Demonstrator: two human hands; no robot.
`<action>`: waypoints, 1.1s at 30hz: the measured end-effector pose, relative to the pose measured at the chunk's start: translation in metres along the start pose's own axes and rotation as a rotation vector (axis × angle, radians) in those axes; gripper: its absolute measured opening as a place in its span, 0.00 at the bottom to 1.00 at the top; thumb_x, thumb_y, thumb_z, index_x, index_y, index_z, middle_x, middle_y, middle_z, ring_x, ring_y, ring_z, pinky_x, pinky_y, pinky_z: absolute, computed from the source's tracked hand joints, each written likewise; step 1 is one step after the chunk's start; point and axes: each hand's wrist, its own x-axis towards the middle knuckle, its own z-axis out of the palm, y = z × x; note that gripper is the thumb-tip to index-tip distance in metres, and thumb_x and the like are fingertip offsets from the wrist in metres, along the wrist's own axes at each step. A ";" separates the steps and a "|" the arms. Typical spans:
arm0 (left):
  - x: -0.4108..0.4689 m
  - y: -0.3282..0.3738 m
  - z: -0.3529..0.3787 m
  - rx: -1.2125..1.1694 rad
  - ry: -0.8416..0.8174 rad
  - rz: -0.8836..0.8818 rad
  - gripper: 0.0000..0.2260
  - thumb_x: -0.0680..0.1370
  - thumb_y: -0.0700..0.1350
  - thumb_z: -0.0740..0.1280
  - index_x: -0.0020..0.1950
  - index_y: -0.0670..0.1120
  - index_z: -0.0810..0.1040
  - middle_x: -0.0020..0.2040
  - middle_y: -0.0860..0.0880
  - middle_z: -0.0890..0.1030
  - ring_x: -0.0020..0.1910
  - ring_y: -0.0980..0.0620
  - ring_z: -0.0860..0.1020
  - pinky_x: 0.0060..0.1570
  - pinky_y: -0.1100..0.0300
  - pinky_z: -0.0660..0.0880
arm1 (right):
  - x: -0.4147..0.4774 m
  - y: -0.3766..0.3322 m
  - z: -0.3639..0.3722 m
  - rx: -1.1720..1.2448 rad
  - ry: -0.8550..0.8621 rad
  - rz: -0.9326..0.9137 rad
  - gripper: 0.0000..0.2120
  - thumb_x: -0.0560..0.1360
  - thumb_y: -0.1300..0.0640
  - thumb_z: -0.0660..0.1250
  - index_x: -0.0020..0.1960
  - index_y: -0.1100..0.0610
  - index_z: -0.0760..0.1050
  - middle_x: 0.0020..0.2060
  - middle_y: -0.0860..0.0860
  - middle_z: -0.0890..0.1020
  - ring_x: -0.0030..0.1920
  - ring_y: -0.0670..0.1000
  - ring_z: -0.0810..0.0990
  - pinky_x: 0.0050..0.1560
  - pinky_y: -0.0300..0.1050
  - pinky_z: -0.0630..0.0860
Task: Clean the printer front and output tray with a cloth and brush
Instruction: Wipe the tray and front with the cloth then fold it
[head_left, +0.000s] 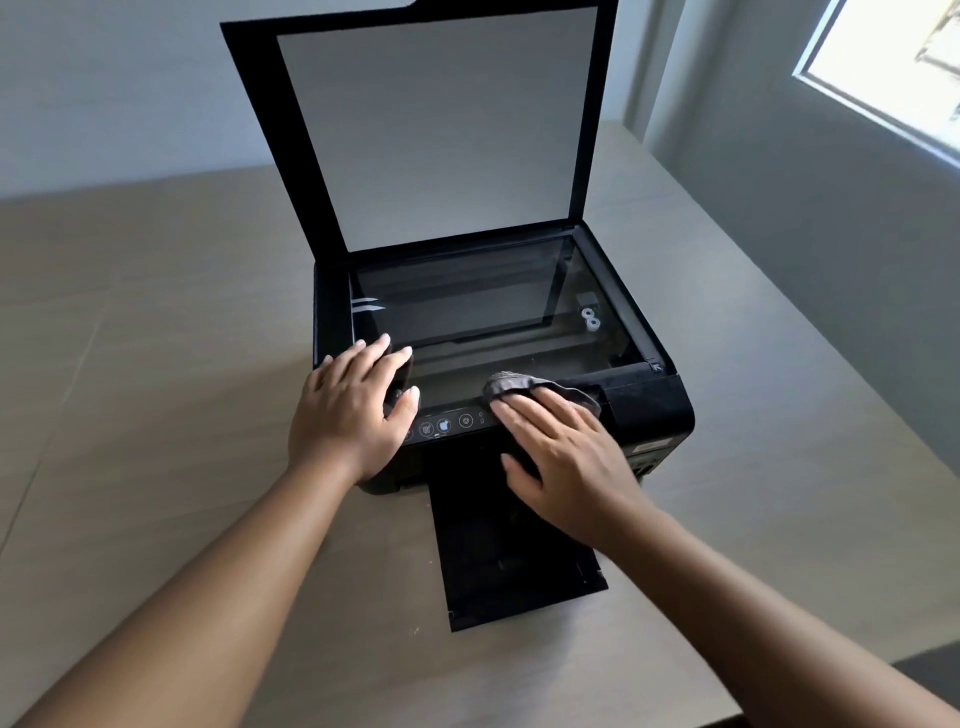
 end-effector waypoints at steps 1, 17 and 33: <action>0.000 0.000 0.000 0.001 0.001 0.000 0.25 0.76 0.61 0.51 0.72 0.57 0.68 0.75 0.53 0.67 0.75 0.50 0.62 0.73 0.49 0.56 | -0.006 0.010 -0.002 -0.019 0.006 0.001 0.24 0.75 0.50 0.63 0.70 0.54 0.70 0.66 0.48 0.75 0.69 0.52 0.69 0.69 0.47 0.65; 0.001 0.000 0.000 0.005 0.009 -0.004 0.26 0.75 0.61 0.51 0.71 0.57 0.69 0.74 0.53 0.68 0.74 0.49 0.64 0.72 0.48 0.58 | 0.005 -0.022 0.008 0.102 0.106 0.260 0.20 0.71 0.44 0.64 0.60 0.51 0.75 0.57 0.46 0.77 0.62 0.52 0.70 0.65 0.48 0.65; 0.001 -0.001 0.002 0.009 0.001 0.000 0.25 0.76 0.61 0.51 0.72 0.58 0.68 0.75 0.53 0.67 0.74 0.50 0.63 0.72 0.48 0.57 | -0.006 0.009 0.013 -0.050 0.317 0.459 0.13 0.71 0.55 0.67 0.56 0.53 0.77 0.56 0.48 0.79 0.61 0.55 0.74 0.64 0.51 0.66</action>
